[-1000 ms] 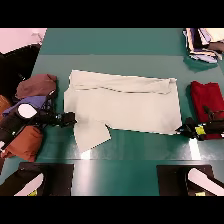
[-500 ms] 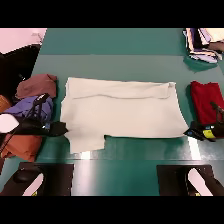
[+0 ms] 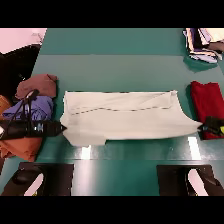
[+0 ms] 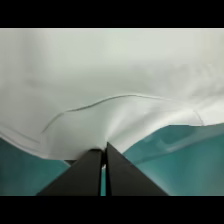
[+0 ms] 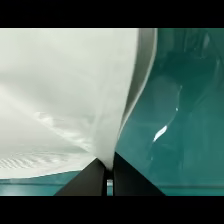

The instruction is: Fold the shirts.

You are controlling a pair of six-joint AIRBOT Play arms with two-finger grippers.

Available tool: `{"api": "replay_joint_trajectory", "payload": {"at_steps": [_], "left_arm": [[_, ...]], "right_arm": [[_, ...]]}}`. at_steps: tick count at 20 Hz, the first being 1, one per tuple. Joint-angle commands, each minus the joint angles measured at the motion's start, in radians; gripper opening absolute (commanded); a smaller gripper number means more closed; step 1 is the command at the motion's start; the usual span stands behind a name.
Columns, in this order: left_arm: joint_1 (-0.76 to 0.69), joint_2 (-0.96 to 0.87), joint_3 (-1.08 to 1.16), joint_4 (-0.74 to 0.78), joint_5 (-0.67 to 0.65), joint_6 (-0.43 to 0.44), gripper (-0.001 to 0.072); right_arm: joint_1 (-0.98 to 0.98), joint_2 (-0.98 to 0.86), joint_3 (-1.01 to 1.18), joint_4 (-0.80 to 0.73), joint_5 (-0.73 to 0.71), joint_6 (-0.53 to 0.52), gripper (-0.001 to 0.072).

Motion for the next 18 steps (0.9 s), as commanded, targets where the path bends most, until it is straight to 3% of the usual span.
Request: {"api": "replay_joint_trajectory", "payload": {"at_steps": [1, 6, 12, 13, 14, 15, 16, 18], "left_arm": [[0.001, -0.166, 0.095, 0.063, 0.146, 0.077, 0.0022], [0.001, -0.506, 0.29, 0.07, 0.4, 0.125, 0.0022], [0.001, -0.759, 0.459, 0.072, 0.488, 0.132, 0.0023], [0.001, -0.763, 0.461, 0.071, 0.502, 0.129, 0.0025], [0.001, -0.763, 0.462, 0.071, 0.509, 0.13, 0.0081], [0.001, -0.763, 0.464, 0.071, 0.505, 0.129, 0.0371], [0.001, -0.762, 0.47, 0.071, 0.483, 0.13, 0.0563], [0.001, -0.762, 0.496, 0.076, 0.396, 0.134, 0.0573]], "right_arm": [[0.083, -0.173, 0.13, 0.051, -0.091, -0.002, 0.0014], [0.215, -0.502, 0.369, 0.061, -0.161, -0.001, 0.0015], [0.229, -0.743, 0.608, 0.158, -0.18, -0.002, 0.0018], [0.22, -0.77, 0.631, 0.185, -0.182, -0.002, 0.0065], [0.212, -0.793, 0.65, 0.223, -0.185, -0.003, 0.0338], [0.198, -0.81, 0.663, 0.252, -0.188, -0.016, 0.0456], [0.175, -0.821, 0.665, 0.274, -0.185, -0.046, 0.0456], [0.131, -0.821, 0.634, 0.288, -0.144, -0.092, 0.0456]]}}
